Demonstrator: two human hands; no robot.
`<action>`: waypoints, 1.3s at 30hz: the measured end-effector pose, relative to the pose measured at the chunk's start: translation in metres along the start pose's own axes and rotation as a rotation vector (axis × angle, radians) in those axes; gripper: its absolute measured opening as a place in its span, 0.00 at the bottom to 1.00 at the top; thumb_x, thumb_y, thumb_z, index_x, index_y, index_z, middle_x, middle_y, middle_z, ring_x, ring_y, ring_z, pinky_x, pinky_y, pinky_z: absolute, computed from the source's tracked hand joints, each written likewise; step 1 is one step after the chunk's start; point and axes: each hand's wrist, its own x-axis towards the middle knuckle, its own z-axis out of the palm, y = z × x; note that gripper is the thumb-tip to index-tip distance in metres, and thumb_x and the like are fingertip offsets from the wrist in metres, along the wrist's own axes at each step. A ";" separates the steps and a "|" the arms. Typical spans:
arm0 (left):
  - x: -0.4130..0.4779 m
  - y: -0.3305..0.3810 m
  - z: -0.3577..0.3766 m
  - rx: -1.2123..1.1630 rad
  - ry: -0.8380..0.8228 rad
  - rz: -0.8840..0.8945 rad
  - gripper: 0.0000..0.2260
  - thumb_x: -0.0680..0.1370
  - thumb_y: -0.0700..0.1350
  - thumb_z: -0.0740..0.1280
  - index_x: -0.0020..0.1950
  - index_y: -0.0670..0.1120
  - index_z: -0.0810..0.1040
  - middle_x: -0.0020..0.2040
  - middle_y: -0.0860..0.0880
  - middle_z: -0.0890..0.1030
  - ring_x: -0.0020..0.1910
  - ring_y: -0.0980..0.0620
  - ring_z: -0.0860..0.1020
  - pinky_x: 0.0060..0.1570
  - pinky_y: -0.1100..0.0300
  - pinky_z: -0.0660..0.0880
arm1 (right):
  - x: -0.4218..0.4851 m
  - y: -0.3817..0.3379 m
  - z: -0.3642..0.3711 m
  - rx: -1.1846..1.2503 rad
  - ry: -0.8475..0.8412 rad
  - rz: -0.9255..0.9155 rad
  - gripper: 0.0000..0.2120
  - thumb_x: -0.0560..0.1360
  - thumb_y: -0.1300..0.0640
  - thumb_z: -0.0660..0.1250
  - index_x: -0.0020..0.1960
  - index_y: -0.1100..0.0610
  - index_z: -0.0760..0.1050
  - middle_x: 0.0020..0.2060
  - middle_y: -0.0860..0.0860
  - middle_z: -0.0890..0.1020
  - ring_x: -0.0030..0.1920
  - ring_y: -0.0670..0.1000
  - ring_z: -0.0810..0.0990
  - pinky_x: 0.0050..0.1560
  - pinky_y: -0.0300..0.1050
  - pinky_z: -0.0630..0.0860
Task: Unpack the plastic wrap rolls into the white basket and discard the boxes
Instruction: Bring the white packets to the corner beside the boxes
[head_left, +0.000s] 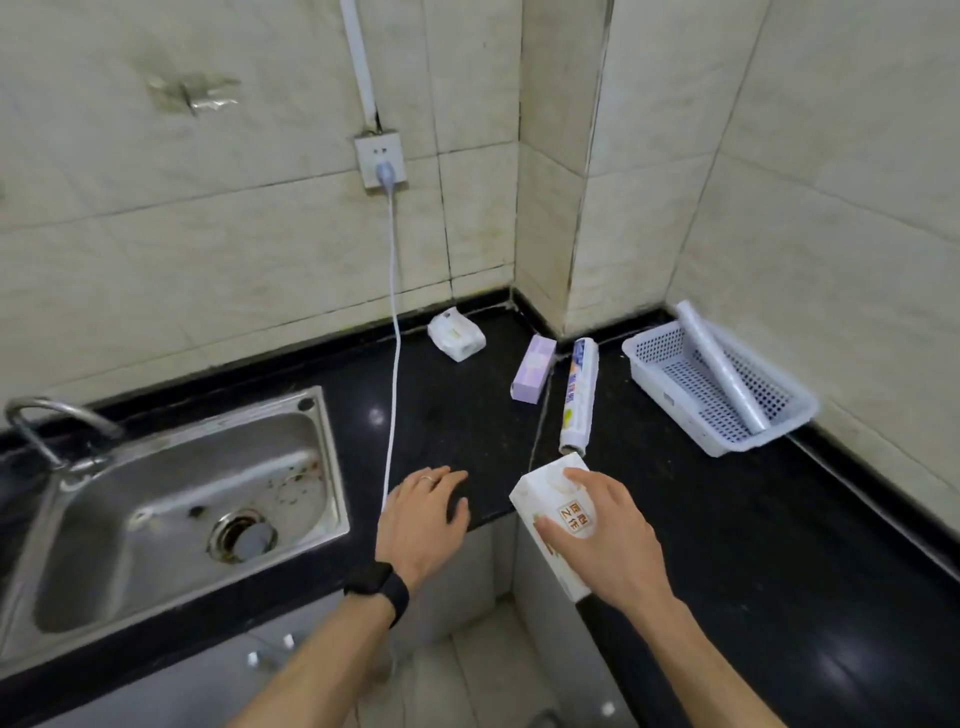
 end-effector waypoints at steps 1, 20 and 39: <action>0.010 0.000 -0.001 0.018 -0.016 -0.002 0.20 0.79 0.55 0.58 0.71 0.57 0.71 0.71 0.55 0.73 0.72 0.52 0.67 0.70 0.54 0.66 | 0.013 0.000 0.000 0.012 -0.007 0.003 0.35 0.70 0.34 0.69 0.73 0.40 0.64 0.71 0.41 0.68 0.64 0.47 0.74 0.57 0.47 0.74; 0.194 -0.007 0.025 -0.004 -0.129 -0.094 0.20 0.79 0.53 0.59 0.72 0.56 0.70 0.72 0.53 0.72 0.72 0.51 0.66 0.69 0.55 0.64 | 0.211 -0.009 0.020 0.076 -0.116 0.040 0.33 0.71 0.36 0.71 0.72 0.42 0.65 0.71 0.44 0.69 0.66 0.48 0.73 0.56 0.46 0.72; 0.314 -0.113 0.145 -0.102 -0.389 -0.405 0.31 0.80 0.62 0.51 0.80 0.59 0.43 0.80 0.53 0.38 0.79 0.49 0.37 0.72 0.35 0.42 | 0.428 -0.072 0.162 -0.087 -0.224 0.061 0.32 0.74 0.36 0.67 0.73 0.44 0.62 0.72 0.52 0.65 0.66 0.57 0.73 0.63 0.54 0.75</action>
